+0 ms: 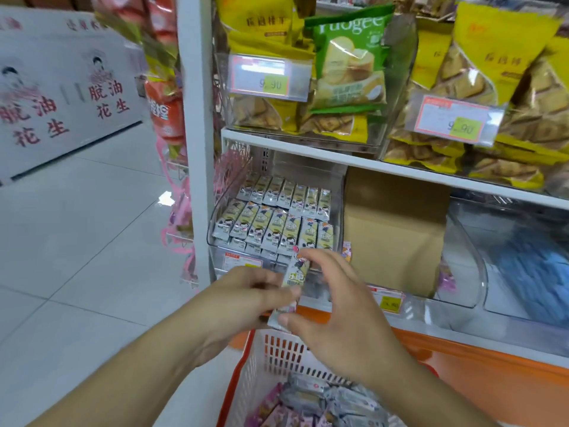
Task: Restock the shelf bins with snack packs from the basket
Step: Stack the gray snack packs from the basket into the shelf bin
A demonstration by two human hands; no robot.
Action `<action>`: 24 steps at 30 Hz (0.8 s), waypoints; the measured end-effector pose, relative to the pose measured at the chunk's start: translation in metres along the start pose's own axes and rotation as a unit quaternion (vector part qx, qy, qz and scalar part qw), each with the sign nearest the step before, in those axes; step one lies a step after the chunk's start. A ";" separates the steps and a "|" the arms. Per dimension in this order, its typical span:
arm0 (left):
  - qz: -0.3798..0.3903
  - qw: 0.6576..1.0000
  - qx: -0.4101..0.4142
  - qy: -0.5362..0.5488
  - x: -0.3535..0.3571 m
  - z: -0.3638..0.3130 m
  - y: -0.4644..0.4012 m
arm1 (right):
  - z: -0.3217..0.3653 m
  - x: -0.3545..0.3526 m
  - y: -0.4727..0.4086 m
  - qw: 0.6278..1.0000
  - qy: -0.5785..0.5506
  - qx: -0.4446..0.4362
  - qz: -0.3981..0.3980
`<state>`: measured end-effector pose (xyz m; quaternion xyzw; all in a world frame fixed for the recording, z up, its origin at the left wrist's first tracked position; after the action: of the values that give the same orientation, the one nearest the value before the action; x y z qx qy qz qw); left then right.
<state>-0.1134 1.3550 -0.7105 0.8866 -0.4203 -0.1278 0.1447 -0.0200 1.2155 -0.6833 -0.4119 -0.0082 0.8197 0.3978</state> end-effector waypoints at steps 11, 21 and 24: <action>-0.248 0.937 0.102 -0.226 -0.088 -0.018 -0.038 | 0.006 0.072 -0.200 0.997 0.068 0.017 -0.015; -0.197 0.958 0.123 -0.169 -0.084 -0.017 -0.045 | -0.022 0.125 -0.295 0.990 0.136 0.030 0.010; -0.205 0.955 0.130 -0.172 -0.086 -0.015 -0.045 | -0.027 0.134 -0.301 0.989 0.147 0.023 0.013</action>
<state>-0.1286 1.4515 -0.7037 0.9295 -0.2613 -0.2493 -0.0753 0.1469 1.5008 -0.6879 -0.5192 0.0744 0.7550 0.3936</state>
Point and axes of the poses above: each hand's wrist, its own y-axis away from the middle knuckle, its own x-axis out of the palm, z = x × y, the point moved 5 cm from there along -y, towards the middle knuckle, and after that the axes turned 14 degrees about -z, right-handed, at the moved point
